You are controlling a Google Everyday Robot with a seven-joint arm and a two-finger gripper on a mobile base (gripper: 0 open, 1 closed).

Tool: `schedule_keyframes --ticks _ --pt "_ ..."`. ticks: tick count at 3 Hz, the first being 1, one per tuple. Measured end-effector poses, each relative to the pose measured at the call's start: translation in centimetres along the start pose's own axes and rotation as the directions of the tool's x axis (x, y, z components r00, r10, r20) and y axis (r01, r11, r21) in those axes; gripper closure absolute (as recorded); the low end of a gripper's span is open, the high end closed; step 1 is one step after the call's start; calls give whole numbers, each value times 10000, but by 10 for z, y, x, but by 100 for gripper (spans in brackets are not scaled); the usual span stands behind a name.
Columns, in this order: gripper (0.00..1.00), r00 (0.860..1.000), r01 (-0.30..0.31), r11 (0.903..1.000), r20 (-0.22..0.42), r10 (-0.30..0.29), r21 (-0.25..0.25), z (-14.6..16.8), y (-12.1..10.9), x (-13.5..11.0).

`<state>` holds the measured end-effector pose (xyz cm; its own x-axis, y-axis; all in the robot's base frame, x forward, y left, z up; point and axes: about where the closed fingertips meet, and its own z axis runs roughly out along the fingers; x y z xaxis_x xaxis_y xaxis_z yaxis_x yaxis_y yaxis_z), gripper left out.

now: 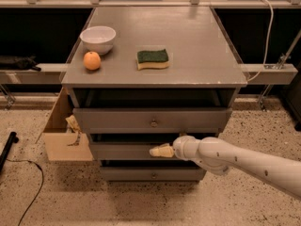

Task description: Open middle drawer

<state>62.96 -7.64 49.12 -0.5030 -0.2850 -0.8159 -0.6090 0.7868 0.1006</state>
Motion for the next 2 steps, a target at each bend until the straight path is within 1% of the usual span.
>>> schedule_keyframes --ticks 1,2 --pt "0 10000 41 10000 7 -41 7 2 1 -1" --pt "0 9999 -20 10000 -117 21 89 5 1 12"
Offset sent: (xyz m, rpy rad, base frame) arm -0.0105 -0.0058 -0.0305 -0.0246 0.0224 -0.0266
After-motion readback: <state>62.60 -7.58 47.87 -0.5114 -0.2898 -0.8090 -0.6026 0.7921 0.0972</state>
